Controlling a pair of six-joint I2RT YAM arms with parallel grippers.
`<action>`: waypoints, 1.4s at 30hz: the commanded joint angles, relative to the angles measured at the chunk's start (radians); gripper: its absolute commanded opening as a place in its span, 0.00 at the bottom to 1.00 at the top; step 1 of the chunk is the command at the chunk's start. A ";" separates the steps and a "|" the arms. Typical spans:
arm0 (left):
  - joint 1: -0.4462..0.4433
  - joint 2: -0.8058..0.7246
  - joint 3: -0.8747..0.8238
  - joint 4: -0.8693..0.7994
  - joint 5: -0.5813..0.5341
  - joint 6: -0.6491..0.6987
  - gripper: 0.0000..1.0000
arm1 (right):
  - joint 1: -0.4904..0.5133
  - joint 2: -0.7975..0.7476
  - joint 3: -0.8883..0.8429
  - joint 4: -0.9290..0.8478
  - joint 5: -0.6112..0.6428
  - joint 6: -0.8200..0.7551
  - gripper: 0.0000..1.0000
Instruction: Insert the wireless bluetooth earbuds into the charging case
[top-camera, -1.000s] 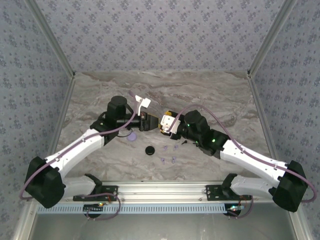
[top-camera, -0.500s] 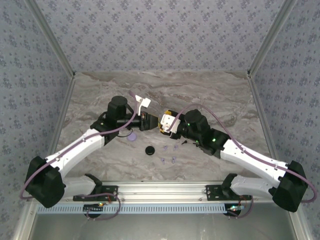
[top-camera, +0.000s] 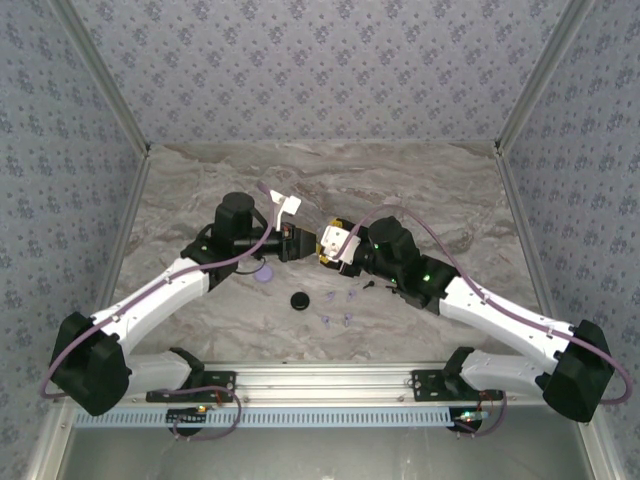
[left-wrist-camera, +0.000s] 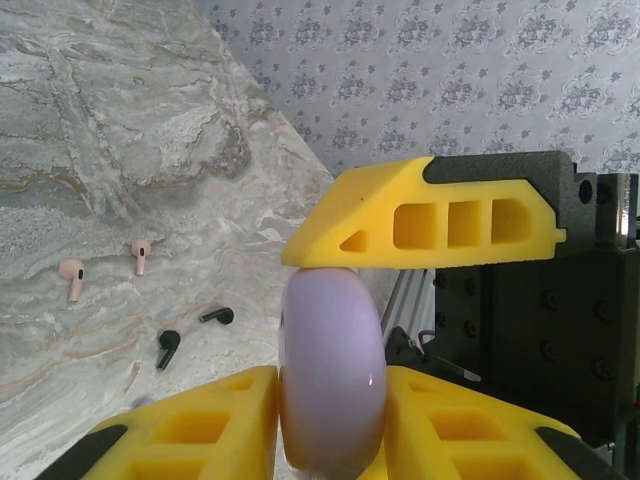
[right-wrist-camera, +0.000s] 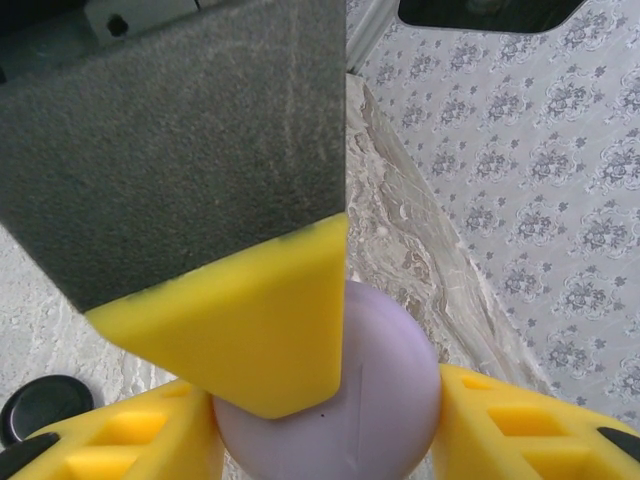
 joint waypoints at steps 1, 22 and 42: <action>-0.013 -0.004 -0.007 0.019 0.043 0.020 0.32 | -0.012 0.010 0.032 0.011 -0.001 0.017 0.53; -0.012 0.016 -0.014 0.037 0.019 0.013 0.34 | -0.021 0.001 0.002 0.005 0.001 0.020 0.53; -0.013 0.025 -0.028 0.105 0.007 0.001 0.16 | -0.020 0.014 0.019 -0.057 -0.042 0.023 0.65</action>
